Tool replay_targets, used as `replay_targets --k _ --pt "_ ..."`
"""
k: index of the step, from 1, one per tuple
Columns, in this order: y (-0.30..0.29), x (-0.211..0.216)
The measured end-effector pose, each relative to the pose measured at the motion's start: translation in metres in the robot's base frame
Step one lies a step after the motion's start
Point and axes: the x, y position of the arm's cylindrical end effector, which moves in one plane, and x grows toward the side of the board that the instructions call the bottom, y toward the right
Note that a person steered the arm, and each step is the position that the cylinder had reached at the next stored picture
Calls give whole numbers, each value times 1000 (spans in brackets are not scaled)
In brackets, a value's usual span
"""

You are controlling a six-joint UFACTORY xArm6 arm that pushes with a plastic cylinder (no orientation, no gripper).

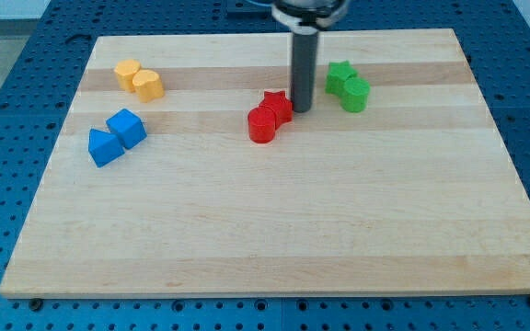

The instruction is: Slide red circle and red star slightly left

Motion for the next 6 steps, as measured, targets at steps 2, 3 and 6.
replay_targets --k 2,3,6 --pt "-136 20" --pt "-109 1" --pt "-54 98"
